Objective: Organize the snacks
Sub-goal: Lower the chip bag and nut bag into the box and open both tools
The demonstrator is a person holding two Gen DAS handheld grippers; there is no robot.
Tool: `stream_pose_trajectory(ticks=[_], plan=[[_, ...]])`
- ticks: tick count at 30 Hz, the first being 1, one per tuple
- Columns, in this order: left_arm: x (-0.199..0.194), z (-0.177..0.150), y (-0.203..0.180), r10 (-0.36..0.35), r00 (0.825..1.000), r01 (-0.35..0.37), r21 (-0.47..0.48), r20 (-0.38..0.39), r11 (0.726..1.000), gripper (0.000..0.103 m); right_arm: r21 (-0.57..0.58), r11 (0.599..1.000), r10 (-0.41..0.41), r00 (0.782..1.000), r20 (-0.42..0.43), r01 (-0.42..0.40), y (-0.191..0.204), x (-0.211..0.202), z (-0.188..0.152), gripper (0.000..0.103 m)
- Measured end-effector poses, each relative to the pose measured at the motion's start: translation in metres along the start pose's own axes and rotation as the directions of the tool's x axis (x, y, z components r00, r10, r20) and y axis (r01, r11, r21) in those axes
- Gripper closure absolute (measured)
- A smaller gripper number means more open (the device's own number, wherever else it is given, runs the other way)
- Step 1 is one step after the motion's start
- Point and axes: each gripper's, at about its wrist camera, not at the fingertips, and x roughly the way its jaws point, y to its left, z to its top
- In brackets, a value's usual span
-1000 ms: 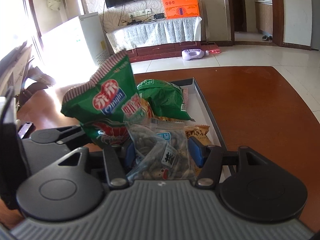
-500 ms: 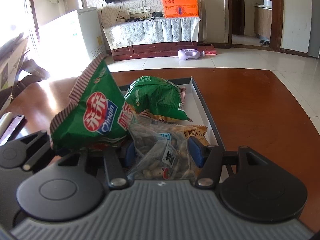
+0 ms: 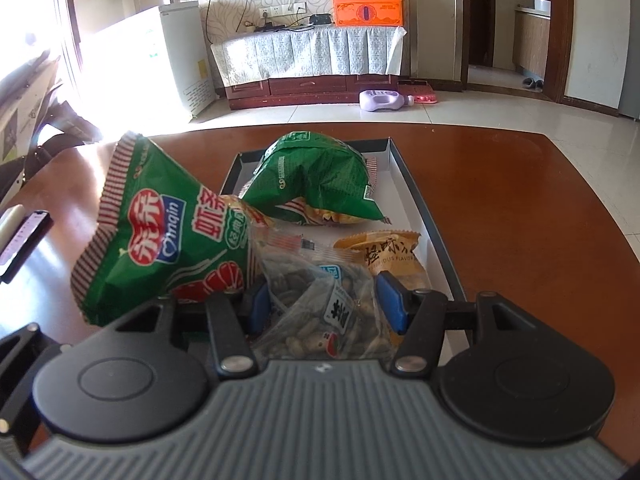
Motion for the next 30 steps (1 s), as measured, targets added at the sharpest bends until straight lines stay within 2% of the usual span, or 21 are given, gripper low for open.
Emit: stream_pose_trajectory(ticks=[9,13,19,25,30], plan=[[0.003,0.002,-0.002,0.01,1.0,-0.01,0.01,0.019,1.0,0.019,0.01,1.0,0.011,1.0,0.016,-0.012,0.001,-0.018,-0.004,0.041],[0.006,0.0,0.0,0.013,1.0,-0.012,-0.014,0.015,1.0,0.014,0.038,0.999,0.023,0.998,0.066,-0.025,0.0,-0.037,-0.004,0.025],[0.01,-0.001,-0.003,0.017,1.0,-0.017,-0.016,0.019,1.0,0.012,0.06,0.998,0.029,0.993,0.112,-0.036,0.0,-0.06,-0.008,0.024],[0.012,-0.001,-0.003,0.015,1.0,-0.015,-0.019,0.017,1.0,0.01,0.112,0.99,0.057,0.974,0.219,-0.084,-0.001,-0.094,-0.012,0.021],[0.012,0.001,-0.002,0.014,1.0,-0.013,-0.021,0.022,1.0,0.009,0.105,0.994,0.012,0.983,0.184,-0.032,0.005,-0.104,-0.025,0.021]])
